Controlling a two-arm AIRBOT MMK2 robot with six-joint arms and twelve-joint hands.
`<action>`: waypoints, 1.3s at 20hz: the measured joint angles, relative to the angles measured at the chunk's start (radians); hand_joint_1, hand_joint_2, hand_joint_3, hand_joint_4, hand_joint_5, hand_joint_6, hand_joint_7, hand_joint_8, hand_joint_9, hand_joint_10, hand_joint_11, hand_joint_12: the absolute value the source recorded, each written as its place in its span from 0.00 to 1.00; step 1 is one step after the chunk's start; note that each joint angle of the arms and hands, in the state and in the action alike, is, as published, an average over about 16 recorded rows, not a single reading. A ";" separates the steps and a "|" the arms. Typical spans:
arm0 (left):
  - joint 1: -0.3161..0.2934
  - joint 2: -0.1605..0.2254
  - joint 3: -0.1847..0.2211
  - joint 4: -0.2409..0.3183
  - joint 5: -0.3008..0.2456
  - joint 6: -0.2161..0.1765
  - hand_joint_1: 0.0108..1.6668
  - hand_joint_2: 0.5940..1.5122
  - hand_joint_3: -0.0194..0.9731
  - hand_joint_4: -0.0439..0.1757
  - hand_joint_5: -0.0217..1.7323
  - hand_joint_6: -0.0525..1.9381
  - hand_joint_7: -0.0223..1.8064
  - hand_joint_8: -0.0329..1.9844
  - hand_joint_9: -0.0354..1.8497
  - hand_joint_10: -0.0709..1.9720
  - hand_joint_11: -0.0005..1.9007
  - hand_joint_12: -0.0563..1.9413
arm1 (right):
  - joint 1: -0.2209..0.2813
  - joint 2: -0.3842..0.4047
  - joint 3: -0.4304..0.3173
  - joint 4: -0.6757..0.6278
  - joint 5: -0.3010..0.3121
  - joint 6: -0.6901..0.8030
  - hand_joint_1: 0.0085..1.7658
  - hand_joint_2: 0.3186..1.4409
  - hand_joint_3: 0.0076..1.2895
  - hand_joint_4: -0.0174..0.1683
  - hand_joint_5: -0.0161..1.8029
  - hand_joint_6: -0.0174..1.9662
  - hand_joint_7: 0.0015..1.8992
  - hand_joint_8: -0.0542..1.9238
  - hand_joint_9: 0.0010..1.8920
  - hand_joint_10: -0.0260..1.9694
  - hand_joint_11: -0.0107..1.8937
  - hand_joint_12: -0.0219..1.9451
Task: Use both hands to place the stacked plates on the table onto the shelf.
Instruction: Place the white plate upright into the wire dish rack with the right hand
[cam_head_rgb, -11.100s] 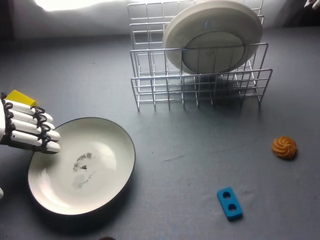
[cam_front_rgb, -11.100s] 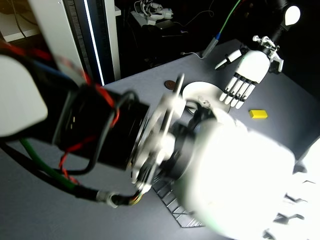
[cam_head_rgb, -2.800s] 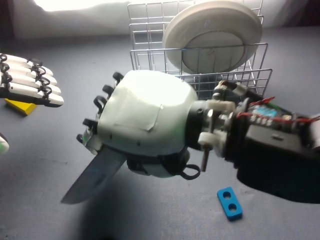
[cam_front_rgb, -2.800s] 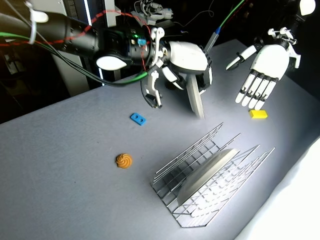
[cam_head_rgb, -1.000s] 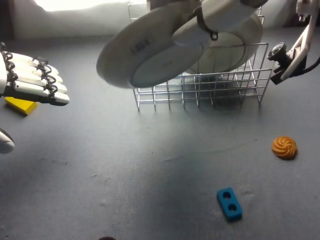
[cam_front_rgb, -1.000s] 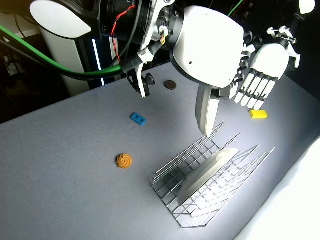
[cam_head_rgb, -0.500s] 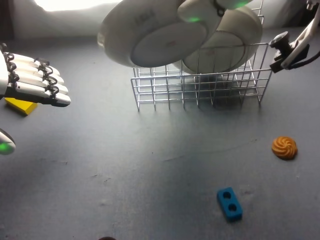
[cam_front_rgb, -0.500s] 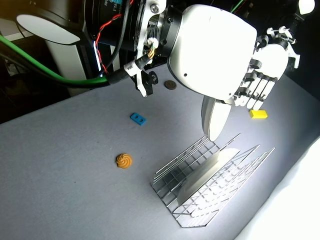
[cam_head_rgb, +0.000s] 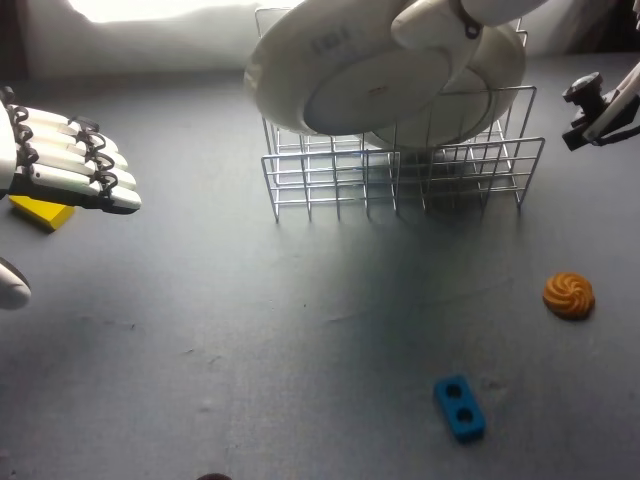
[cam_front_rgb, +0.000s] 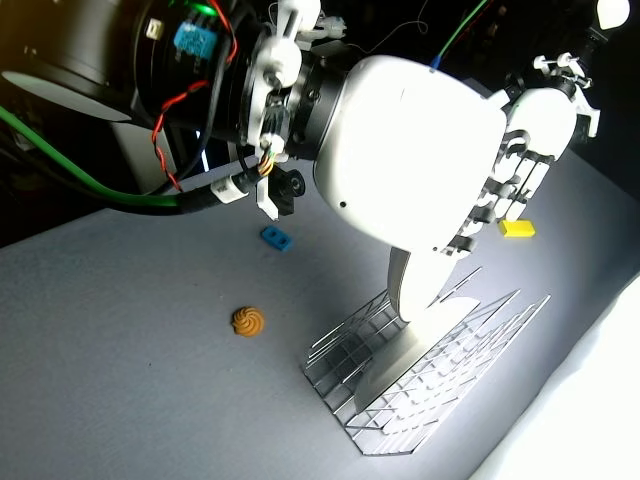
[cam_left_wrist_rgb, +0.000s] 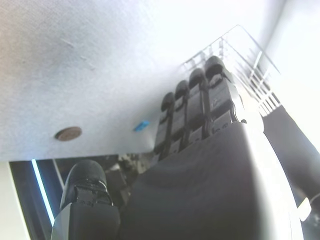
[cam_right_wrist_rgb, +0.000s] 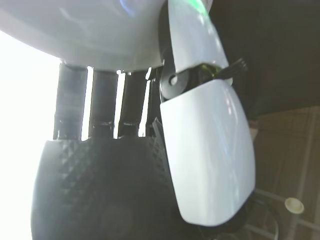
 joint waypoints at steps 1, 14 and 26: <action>0.000 0.000 0.000 0.000 0.000 0.000 0.01 0.58 0.03 0.19 0.06 0.03 0.06 0.02 0.06 0.04 0.01 0.10 | -0.005 0.000 0.003 0.002 0.002 0.000 0.78 0.61 0.00 0.05 0.51 0.42 0.59 0.38 0.54 0.57 0.49 0.65; 0.000 0.001 -0.008 0.003 0.000 0.000 0.01 0.59 0.03 0.19 0.06 0.03 0.07 0.02 0.06 0.04 0.01 0.11 | -0.071 -0.047 0.071 0.011 0.039 0.000 0.78 0.61 0.00 0.05 0.50 0.42 0.59 0.39 0.54 0.57 0.49 0.66; 0.000 0.001 -0.013 0.007 0.000 0.000 0.01 0.59 0.03 0.19 0.06 0.03 0.07 0.02 0.06 0.04 0.01 0.12 | -0.147 -0.117 0.138 -0.029 0.095 0.002 0.77 0.61 0.00 0.04 0.49 0.42 0.58 0.39 0.54 0.57 0.49 0.66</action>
